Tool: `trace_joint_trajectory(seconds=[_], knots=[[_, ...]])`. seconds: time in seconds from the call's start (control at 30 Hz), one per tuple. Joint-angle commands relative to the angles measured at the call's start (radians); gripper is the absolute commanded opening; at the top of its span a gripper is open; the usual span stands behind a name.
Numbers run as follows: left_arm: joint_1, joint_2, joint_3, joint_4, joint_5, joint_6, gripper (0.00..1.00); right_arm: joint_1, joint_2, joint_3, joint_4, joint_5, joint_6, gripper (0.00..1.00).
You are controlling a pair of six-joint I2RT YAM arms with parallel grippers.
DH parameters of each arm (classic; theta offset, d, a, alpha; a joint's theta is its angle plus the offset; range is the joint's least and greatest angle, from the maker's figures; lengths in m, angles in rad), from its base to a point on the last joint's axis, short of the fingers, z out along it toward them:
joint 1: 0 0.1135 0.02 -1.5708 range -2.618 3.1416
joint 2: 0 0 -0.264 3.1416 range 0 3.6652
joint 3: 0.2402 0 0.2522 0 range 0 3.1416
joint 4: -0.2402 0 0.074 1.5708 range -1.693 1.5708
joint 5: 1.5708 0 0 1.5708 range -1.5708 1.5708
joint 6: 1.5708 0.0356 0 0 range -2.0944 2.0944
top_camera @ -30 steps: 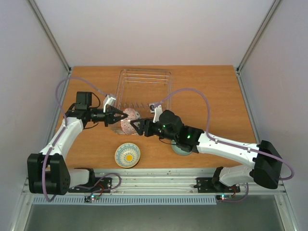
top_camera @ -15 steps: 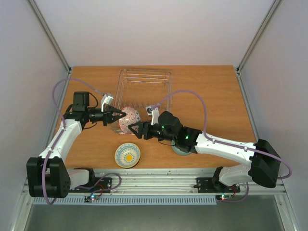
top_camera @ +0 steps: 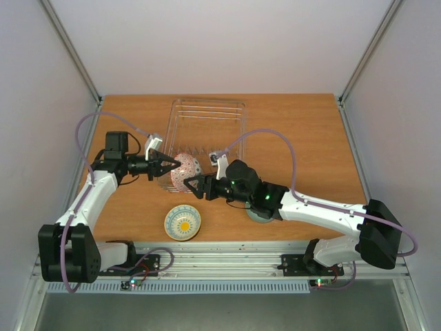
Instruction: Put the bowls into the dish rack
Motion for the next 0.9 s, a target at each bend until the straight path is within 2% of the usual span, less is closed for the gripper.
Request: trace_joint_trajectory(seconds=[0.0, 0.03, 0.07, 0.13, 0.17, 0.23, 0.3, 0.43, 0.63, 0.87], knots=[[0.001, -0.003, 0.013, 0.036, 0.086, -0.001, 0.00, 0.007, -0.012, 0.021, -0.011, 0.012, -0.034, 0.01], [0.001, -0.003, 0.012, 0.035, 0.069, -0.003, 0.04, 0.007, -0.016, 0.031, -0.033, 0.026, -0.045, 0.01], [0.001, -0.005, 0.012, 0.036, 0.050, -0.006, 0.12, 0.007, -0.021, 0.040, -0.059, 0.043, -0.059, 0.01], [0.001, -0.010, 0.007, 0.042, 0.020, -0.012, 0.37, 0.006, -0.031, 0.067, -0.113, 0.082, -0.092, 0.01], [0.001, -0.015, 0.001, 0.052, 0.009, -0.018, 0.46, 0.007, -0.036, 0.083, -0.163, 0.105, -0.110, 0.01], [0.001, -0.032, -0.014, 0.088, -0.004, -0.042, 0.58, 0.007, -0.040, 0.115, -0.247, 0.163, -0.143, 0.01], [0.001, -0.052, -0.026, 0.114, -0.015, -0.065, 0.66, 0.007, -0.043, 0.150, -0.305, 0.207, -0.174, 0.01], [0.001, -0.097, -0.039, 0.143, -0.096, -0.092, 0.72, 0.007, -0.025, 0.236, -0.457, 0.340, -0.236, 0.01], [0.001, -0.161, -0.056, 0.178, -0.393, -0.131, 0.72, 0.007, 0.150, 0.465, -0.781, 0.609, -0.291, 0.01], [0.001, -0.151, -0.049, 0.164, -0.455, -0.133, 0.72, 0.002, 0.393, 0.676, -1.050, 0.856, -0.285, 0.01]])
